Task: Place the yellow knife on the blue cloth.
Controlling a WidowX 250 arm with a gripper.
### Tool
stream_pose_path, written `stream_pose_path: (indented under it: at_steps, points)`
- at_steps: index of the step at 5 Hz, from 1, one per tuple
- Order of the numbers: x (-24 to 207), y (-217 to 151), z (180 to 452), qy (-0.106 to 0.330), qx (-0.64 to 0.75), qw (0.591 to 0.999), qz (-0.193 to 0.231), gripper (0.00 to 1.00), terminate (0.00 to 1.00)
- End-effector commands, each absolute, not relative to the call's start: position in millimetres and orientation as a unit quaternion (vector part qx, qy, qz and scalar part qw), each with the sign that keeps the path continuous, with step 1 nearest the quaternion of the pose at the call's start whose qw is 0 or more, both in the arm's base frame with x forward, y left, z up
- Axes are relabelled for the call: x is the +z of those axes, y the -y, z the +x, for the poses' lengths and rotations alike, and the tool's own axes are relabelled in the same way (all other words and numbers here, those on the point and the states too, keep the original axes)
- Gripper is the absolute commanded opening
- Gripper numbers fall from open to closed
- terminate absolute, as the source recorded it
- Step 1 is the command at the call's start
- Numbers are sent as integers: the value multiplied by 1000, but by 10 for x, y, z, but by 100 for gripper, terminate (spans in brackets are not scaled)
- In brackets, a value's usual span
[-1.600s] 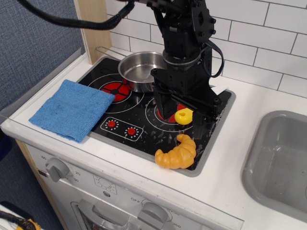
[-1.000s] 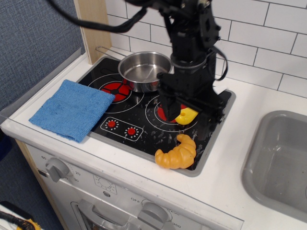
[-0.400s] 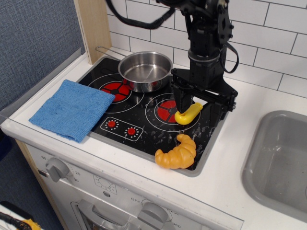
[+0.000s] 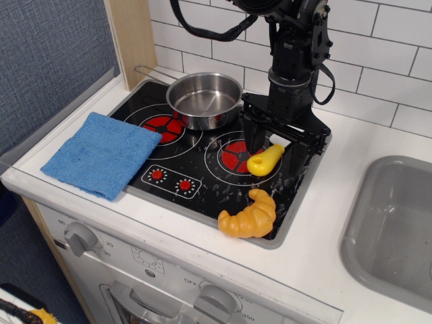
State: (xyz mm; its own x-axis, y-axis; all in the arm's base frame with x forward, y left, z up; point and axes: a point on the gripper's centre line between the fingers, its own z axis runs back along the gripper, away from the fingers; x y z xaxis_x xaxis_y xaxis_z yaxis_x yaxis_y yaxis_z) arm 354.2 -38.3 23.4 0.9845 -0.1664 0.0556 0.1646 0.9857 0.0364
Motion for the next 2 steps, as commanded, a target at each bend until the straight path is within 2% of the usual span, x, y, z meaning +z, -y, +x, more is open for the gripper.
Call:
stream_pose_path:
  at_steps: [1, 2]
  points:
    - [149, 417, 3527, 21, -92, 995, 11, 100, 0]
    - [110, 460, 3470, 9, -99, 995, 1, 0, 0]
